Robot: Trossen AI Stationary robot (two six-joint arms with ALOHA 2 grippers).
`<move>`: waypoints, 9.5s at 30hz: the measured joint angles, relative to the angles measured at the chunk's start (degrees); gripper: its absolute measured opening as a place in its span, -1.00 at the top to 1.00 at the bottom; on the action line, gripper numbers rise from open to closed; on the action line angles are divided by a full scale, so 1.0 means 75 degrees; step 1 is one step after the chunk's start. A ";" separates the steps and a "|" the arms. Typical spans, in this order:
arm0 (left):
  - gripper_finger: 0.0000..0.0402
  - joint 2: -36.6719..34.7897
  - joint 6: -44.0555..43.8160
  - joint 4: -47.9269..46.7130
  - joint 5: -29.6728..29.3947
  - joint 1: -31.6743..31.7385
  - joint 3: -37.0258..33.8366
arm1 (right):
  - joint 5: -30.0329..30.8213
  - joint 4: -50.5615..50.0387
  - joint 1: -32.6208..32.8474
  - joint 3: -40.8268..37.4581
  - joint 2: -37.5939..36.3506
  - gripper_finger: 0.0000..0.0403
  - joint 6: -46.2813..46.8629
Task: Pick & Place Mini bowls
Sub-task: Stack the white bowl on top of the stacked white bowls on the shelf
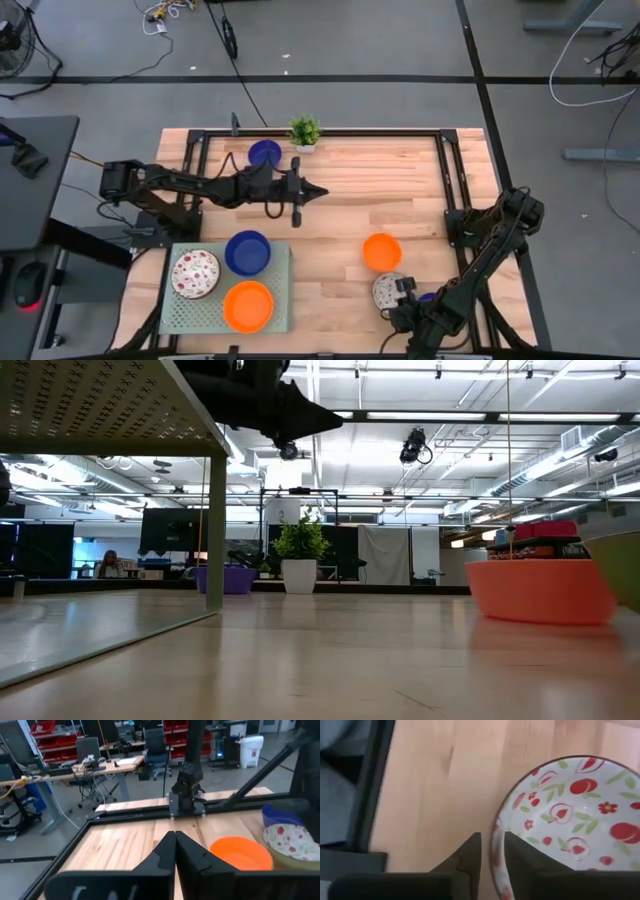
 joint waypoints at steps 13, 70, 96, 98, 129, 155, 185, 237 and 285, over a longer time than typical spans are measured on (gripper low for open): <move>0.89 -0.0035 -0.0164 -0.0080 0.0066 -0.0430 -0.0010 | 0.0043 -0.0072 -0.0092 -0.0003 0.0000 0.60 -0.0722; -0.31 -0.0035 0.1523 -0.0394 0.2025 -0.2207 0.0552 | -0.4899 0.2260 -0.4850 0.0734 -0.3070 0.98 -0.7449; 0.15 -0.0032 0.1616 -0.0422 0.2575 -0.2207 0.0558 | -0.5365 0.1853 -0.5154 0.0733 -0.3045 0.98 -0.6906; 0.05 -0.0032 0.1621 -0.0429 0.2573 -0.2207 0.0558 | -0.5366 0.1774 -0.5151 0.0731 -0.3040 0.98 -0.6911; -0.02 0.1604 0.3015 -0.2657 -0.1194 -0.2041 0.2157 | -0.0168 0.1648 -0.4993 -0.0982 -0.2886 0.99 -0.6518; 0.30 0.2064 0.3111 -0.3886 -0.1822 -0.1481 0.2280 | 0.0037 0.1398 -0.5238 -0.1017 -0.2436 0.99 -0.6752; 0.95 0.1906 0.4467 -0.4621 -0.2127 -0.1616 0.2648 | 0.0692 0.1949 -0.4719 -0.0985 -0.3493 0.56 -0.7562; 0.95 0.1882 -0.7209 -1.6938 -0.3697 -0.9484 0.9974 | 0.0564 0.7774 -0.4437 -0.4328 -0.4161 0.91 -0.6885; 0.94 -0.1158 -0.7510 -1.6932 -0.2875 -1.0357 0.5629 | 0.0603 0.8526 -0.4210 -0.4325 -0.3276 0.91 -0.5764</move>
